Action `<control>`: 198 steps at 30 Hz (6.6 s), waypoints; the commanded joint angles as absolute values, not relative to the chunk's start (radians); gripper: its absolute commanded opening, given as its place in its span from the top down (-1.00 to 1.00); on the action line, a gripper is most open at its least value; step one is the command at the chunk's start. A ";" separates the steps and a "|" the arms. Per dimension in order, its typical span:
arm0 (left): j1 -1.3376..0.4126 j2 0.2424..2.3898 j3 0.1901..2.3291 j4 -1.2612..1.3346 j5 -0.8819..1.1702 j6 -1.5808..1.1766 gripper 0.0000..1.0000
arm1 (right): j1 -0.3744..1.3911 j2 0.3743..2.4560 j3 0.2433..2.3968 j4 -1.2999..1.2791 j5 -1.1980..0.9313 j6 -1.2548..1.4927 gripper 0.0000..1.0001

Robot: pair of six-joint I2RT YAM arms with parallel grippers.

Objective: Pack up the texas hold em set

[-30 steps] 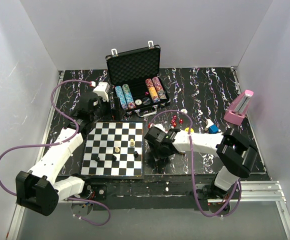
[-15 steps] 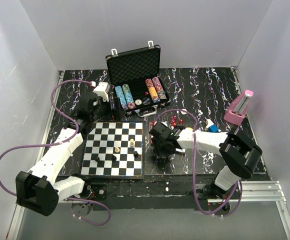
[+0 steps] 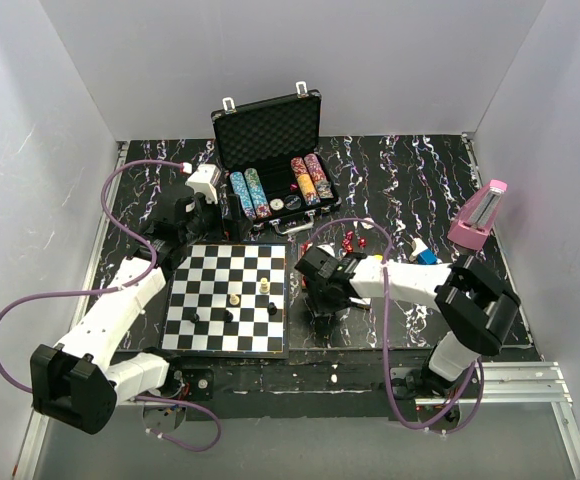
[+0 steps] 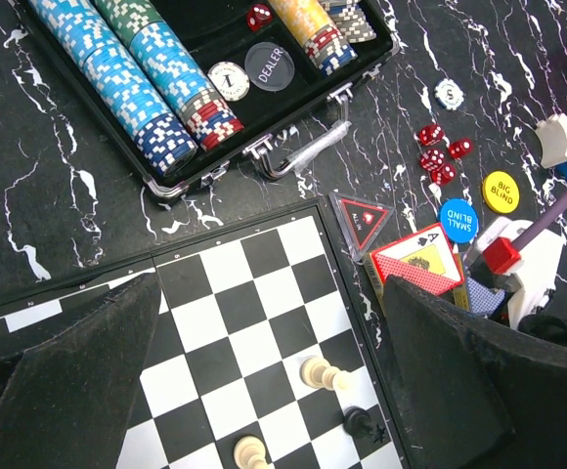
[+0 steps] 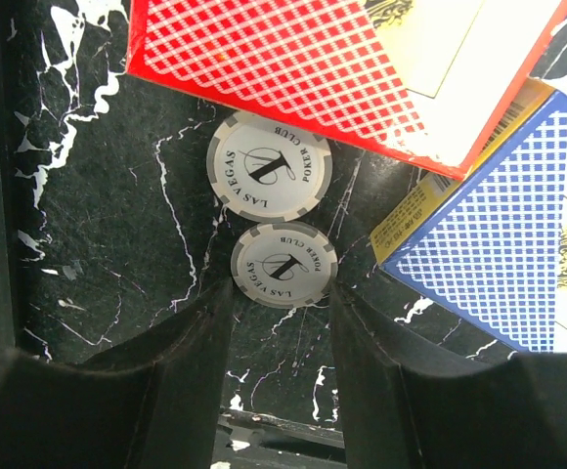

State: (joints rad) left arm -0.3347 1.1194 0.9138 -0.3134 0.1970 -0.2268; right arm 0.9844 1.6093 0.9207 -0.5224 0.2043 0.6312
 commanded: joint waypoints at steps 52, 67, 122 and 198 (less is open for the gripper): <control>-1.055 1.703 1.203 -0.508 -0.295 -0.497 -0.39 | 0.489 0.927 0.692 -0.442 0.176 0.587 -0.20; -1.058 1.827 1.221 -0.520 -0.270 -0.489 -0.16 | 0.488 0.856 0.643 -0.451 0.172 0.603 -0.20; -1.011 1.603 1.015 -0.191 -0.141 -0.249 0.35 | 0.434 1.054 0.782 -0.379 -0.248 0.603 -0.18; -1.031 1.674 1.023 -0.175 -0.189 -0.322 0.40 | 0.357 1.057 0.680 -0.322 -0.284 0.632 -0.18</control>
State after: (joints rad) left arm -1.0298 1.7691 1.0523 -0.2379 -0.2035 -0.3462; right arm 0.3599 1.0317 0.6628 -0.3855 -0.2432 0.6262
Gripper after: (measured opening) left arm 0.312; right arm 0.589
